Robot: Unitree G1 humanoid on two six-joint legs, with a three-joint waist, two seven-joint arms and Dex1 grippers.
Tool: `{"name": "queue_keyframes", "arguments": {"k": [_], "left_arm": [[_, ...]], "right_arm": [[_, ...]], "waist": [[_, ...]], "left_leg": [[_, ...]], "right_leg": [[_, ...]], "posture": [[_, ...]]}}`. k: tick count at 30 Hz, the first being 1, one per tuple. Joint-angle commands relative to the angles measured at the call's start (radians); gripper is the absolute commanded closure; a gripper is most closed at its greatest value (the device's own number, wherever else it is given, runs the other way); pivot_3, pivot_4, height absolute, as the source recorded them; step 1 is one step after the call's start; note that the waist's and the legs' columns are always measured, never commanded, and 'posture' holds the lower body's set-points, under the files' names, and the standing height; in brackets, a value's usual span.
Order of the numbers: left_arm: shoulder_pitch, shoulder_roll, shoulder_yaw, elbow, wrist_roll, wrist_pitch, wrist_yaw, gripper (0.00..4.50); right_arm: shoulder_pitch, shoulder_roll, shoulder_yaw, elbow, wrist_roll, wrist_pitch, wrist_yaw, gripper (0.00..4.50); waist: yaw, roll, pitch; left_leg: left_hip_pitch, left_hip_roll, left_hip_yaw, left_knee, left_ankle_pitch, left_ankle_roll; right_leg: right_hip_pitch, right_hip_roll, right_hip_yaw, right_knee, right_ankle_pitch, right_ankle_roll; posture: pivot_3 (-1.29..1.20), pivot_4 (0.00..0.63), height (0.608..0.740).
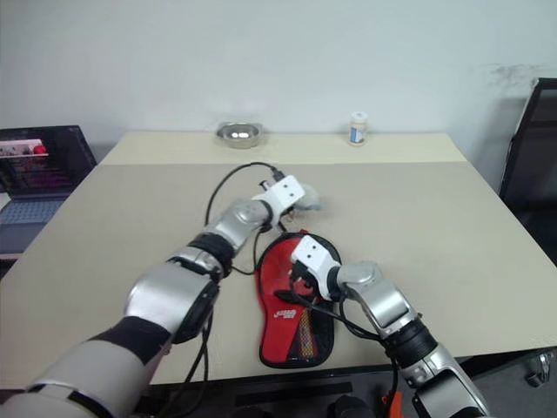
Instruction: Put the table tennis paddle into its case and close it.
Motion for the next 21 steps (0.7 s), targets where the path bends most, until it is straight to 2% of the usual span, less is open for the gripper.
{"name": "queue_keyframes", "arguments": {"k": [1,9,13,16,18,21], "left_arm": [[-0.116,-0.063,0.016,-0.043,0.007,-0.038,0.069,4.11],[-0.126,-0.225,0.008,-0.045,0.015,-0.061,-0.011,4.11],[-0.092,-0.285,0.003,-0.048,0.01,-0.067,-0.093,4.11],[-0.063,-0.298,-0.006,-0.049,0.014,-0.074,-0.156,4.11],[-0.044,-0.294,-0.023,-0.048,0.03,-0.078,-0.184,4.11],[-0.03,-0.282,-0.035,-0.049,0.043,-0.086,-0.21,3.1]], "right_arm": [[0.093,-0.009,0.124,0.066,-0.04,0.1,0.022,0.0],[0.113,0.003,0.129,0.042,-0.054,0.116,0.02,0.0],[0.109,0.013,0.125,0.051,-0.06,0.113,0.018,0.0],[0.104,0.018,0.121,0.061,-0.062,0.109,0.016,0.0],[0.099,0.022,0.117,0.07,-0.064,0.103,0.015,0.0],[0.091,0.027,0.113,0.085,-0.068,0.095,0.018,0.0]], "waist": [[0.001,0.001,-0.001],[0.001,0.005,-0.003],[0.001,0.013,-0.008],[0.001,0.018,-0.012],[0.001,0.019,-0.013],[0.001,0.021,-0.017]], "left_leg": [[0.0,0.0,0.0,0.0,0.0,0.0],[0.0,-0.001,0.0,-0.001,0.0,0.0],[0.001,-0.001,0.0,-0.002,0.0,0.0],[0.001,-0.002,0.0,-0.002,0.0,0.0],[0.007,-0.002,0.0,-0.003,0.0,0.0],[0.012,-0.002,0.0,-0.005,-0.001,0.0]], "right_leg": [[0.0,0.0,0.0,0.0,0.0,0.0],[0.001,0.0,0.0,-0.001,0.0,0.0],[0.001,0.0,0.001,-0.001,0.0,0.0],[0.003,0.0,0.0,-0.002,0.0,0.0],[0.008,0.0,0.0,-0.004,-0.001,0.001],[0.014,0.0,-0.001,-0.008,-0.001,0.001]], "posture": [[0.0,0.15,0.74],[0.0,0.15,0.74],[0.0,0.15,0.74],[0.0,0.15,0.74],[0.0,0.15,0.74],[0.0,0.15,0.74]]}}
